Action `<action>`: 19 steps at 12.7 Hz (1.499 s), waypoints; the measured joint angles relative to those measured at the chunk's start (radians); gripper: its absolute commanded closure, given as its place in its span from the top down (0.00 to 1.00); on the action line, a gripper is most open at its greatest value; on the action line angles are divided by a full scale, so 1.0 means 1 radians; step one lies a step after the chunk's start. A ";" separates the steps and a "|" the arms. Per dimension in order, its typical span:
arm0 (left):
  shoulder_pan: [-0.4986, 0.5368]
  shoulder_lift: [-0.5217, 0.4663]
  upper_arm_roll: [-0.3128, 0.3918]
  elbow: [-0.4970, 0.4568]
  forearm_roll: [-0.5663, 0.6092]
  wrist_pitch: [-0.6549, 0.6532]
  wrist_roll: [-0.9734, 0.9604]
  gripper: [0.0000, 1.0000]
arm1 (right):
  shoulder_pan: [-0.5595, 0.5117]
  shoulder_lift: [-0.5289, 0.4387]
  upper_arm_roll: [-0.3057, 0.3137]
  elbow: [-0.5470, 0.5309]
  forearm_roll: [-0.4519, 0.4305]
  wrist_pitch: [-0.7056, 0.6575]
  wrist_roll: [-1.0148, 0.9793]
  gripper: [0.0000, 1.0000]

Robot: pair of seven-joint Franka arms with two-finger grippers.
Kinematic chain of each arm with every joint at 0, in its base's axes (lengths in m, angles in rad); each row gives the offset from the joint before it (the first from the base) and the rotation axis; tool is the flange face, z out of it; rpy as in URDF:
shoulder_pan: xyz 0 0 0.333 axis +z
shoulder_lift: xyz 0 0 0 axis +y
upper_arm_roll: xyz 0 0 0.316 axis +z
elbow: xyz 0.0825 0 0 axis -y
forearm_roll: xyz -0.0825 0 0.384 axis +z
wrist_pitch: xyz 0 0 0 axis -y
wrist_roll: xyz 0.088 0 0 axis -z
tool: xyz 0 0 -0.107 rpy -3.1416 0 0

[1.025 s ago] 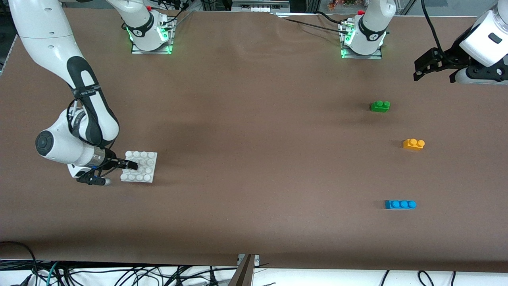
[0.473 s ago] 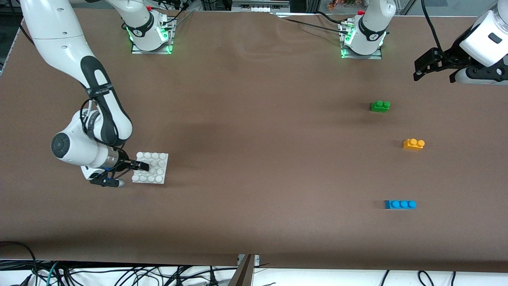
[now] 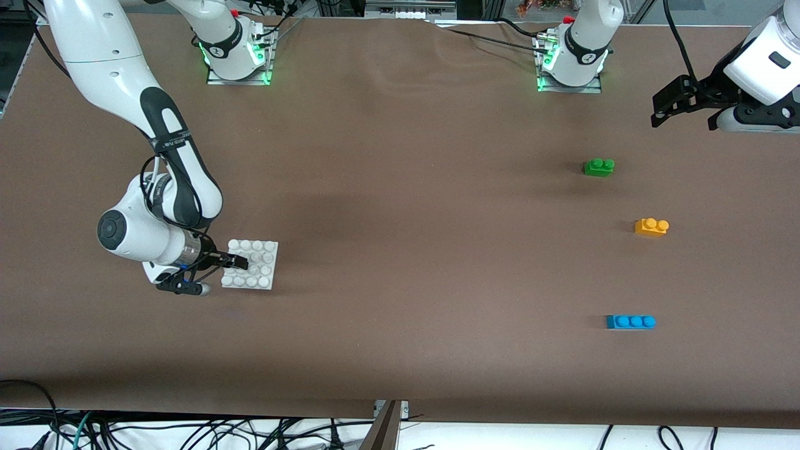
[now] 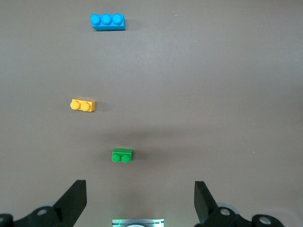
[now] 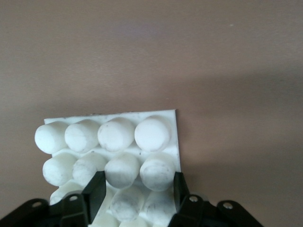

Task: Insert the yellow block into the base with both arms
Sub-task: 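Slide the white base plate with the right gripper toward the table middle, then keep sliding the base plate with the right gripper toward the bricks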

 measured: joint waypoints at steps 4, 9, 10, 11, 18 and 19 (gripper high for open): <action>0.000 0.000 0.000 0.000 0.000 0.000 0.000 1.00 | 0.034 0.010 0.005 0.012 0.035 0.000 0.003 0.63; 0.000 0.000 0.000 0.000 0.000 0.000 0.000 1.00 | 0.074 0.016 0.006 0.021 0.040 -0.001 0.051 0.63; 0.000 0.000 0.000 0.000 0.000 0.000 0.000 1.00 | 0.084 0.017 0.006 0.023 0.041 0.000 0.060 0.63; 0.000 0.000 0.000 0.000 0.000 0.000 0.000 1.00 | 0.091 0.017 0.006 0.023 0.041 0.000 0.066 0.63; 0.000 0.000 0.000 0.000 0.000 0.000 0.000 1.00 | 0.137 0.021 0.008 0.029 0.042 0.000 0.113 0.63; 0.000 0.000 0.000 0.000 0.000 0.000 0.000 1.00 | 0.144 0.024 0.009 0.033 0.042 0.000 0.119 0.63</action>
